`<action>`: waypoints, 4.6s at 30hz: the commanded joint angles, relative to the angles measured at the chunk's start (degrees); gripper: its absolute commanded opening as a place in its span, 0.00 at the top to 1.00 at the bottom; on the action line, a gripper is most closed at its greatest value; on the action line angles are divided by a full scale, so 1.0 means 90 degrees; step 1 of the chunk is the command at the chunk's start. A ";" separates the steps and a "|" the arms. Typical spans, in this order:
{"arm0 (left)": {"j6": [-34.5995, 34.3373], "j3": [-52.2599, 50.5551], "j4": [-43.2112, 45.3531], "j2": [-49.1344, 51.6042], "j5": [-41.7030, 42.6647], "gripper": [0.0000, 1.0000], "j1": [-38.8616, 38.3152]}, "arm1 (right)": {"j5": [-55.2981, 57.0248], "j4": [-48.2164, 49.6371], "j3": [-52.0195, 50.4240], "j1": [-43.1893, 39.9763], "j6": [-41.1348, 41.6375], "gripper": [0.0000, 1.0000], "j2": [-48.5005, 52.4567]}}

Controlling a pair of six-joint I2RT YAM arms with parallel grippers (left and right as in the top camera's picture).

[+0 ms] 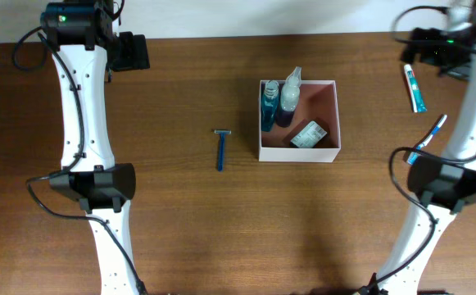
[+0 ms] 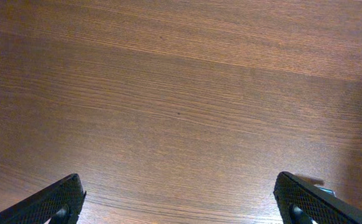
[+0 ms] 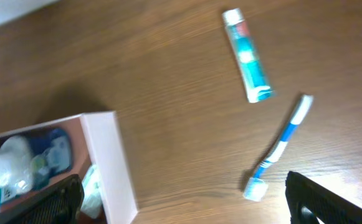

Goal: Pack container
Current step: 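Withdraw the right gripper and move it above the Colgate toothpaste tube, then lower the right gripper around the toothpaste tube, then close the right gripper on the Colgate tube and lift it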

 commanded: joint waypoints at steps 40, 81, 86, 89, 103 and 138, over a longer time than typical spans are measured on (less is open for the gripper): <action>-0.0053 -0.0002 -0.0005 0.0056 -0.0068 0.01 0.0022 | -0.0313 0.1996 -0.0112 -0.0522 -0.3033 0.01 0.2118; -0.0053 -0.0002 -0.0005 0.0056 -0.0068 0.01 0.0022 | 0.0561 0.2613 -0.0206 -0.0444 -0.3070 0.07 0.3254; -0.0053 -0.0002 -0.0005 0.0056 -0.0068 0.01 0.0022 | 0.0559 0.2633 -0.0355 -0.0444 -0.3070 0.16 0.3254; -0.0053 -0.0002 -0.0005 0.0056 -0.0068 0.01 0.0022 | 0.0556 0.2671 -0.0539 -0.0444 -0.3070 0.16 0.3254; -0.0053 -0.0002 -0.0005 0.0056 -0.0068 0.01 0.0022 | 0.0559 0.2761 -0.0772 -0.0447 -0.2900 0.60 0.3252; -0.0053 -0.0002 -0.0005 0.0056 -0.0068 0.01 0.0022 | 0.0529 0.2824 -0.0748 -0.0435 -0.1273 0.96 0.3249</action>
